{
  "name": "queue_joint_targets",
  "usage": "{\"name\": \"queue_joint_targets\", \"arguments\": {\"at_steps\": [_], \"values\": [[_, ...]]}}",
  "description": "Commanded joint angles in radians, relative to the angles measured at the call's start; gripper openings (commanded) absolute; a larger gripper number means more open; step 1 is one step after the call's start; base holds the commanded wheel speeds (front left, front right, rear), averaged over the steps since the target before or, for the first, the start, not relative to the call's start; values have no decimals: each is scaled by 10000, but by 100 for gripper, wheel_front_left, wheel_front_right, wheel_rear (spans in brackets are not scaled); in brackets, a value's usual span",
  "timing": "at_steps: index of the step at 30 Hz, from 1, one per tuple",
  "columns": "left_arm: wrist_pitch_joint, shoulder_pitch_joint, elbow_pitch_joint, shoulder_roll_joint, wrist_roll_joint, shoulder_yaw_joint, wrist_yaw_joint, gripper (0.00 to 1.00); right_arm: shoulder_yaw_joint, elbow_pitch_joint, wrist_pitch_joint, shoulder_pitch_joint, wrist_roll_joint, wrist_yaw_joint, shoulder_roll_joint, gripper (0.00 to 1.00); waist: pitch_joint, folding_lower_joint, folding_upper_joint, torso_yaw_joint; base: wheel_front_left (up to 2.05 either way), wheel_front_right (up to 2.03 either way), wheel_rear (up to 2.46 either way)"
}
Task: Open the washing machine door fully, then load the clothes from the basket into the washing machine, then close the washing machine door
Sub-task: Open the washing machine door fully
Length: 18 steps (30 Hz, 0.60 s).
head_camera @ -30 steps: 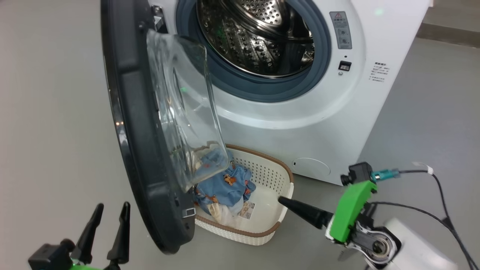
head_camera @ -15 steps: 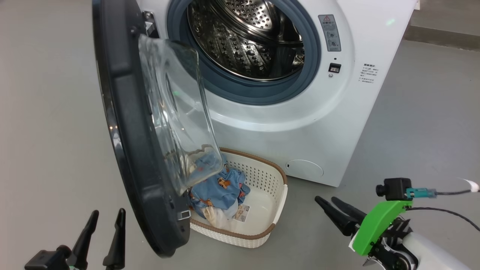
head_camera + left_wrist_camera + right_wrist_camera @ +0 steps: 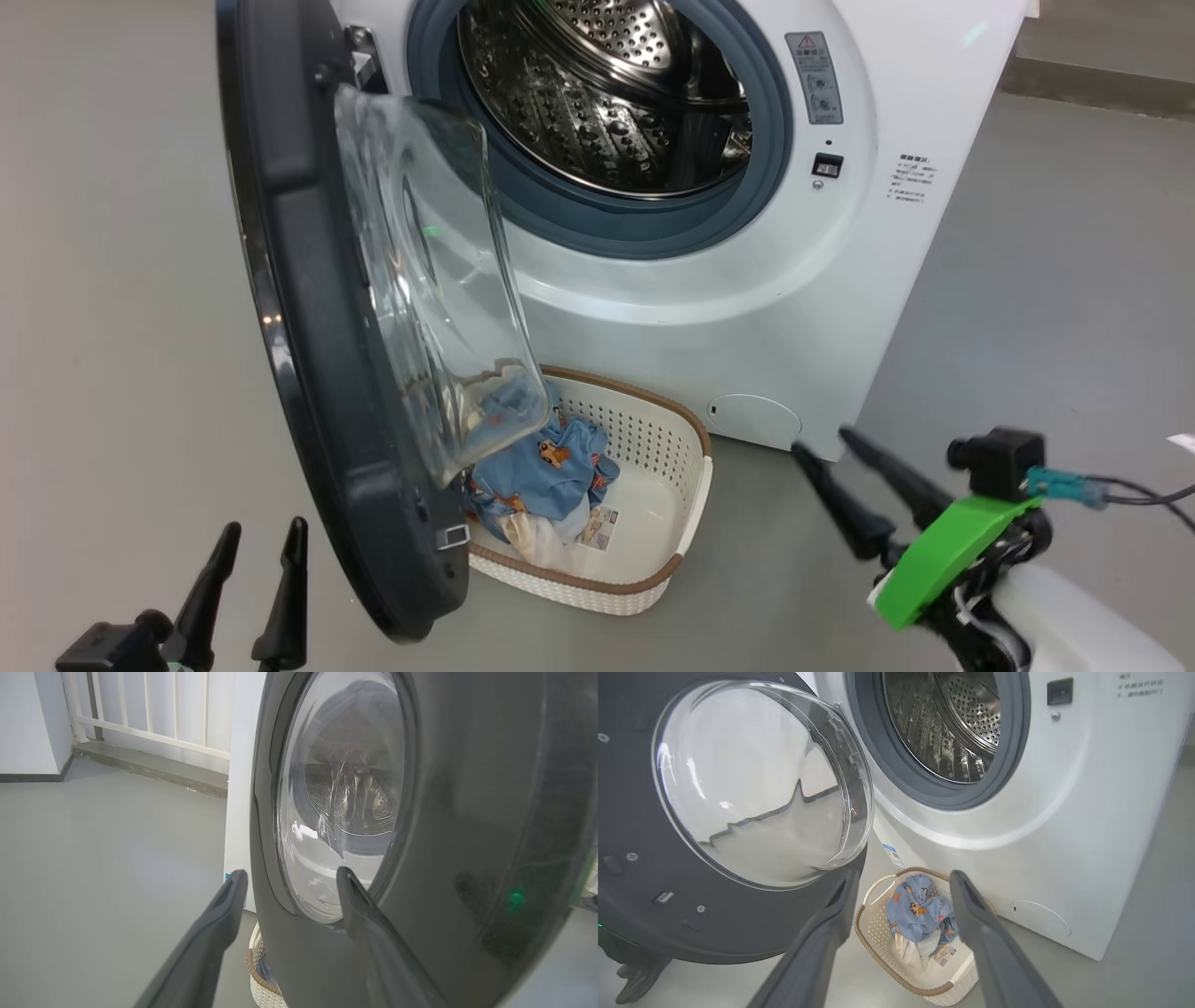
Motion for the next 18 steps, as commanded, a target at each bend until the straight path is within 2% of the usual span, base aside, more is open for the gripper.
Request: {"name": "queue_joint_targets", "arguments": {"at_steps": [1,7,11,14,18], "values": [[-80,-222,-221,162,107,415,-29,100,-337,-345,-128,304,-458,16,37,100,5,0,0,9,0,0,0],[-80,-263,-224,158,102,453,-29,100,-2304,-1084,-131,1379,-2750,16,584,100,26,0,0,20,0,0,0],[-80,-253,-234,164,107,476,-29,100,-3515,-1532,-132,1987,-3848,16,1000,100,19,0,0,27,0,0,0],[-80,-256,-253,172,101,493,-29,100,-4020,-1668,-132,2384,-4108,16,1311,100,18,0,0,29,0,0,0],[-80,-265,-246,167,93,502,-29,100,-4177,-1690,-133,2621,-4284,16,1442,100,27,0,0,21,0,0,0]]}}
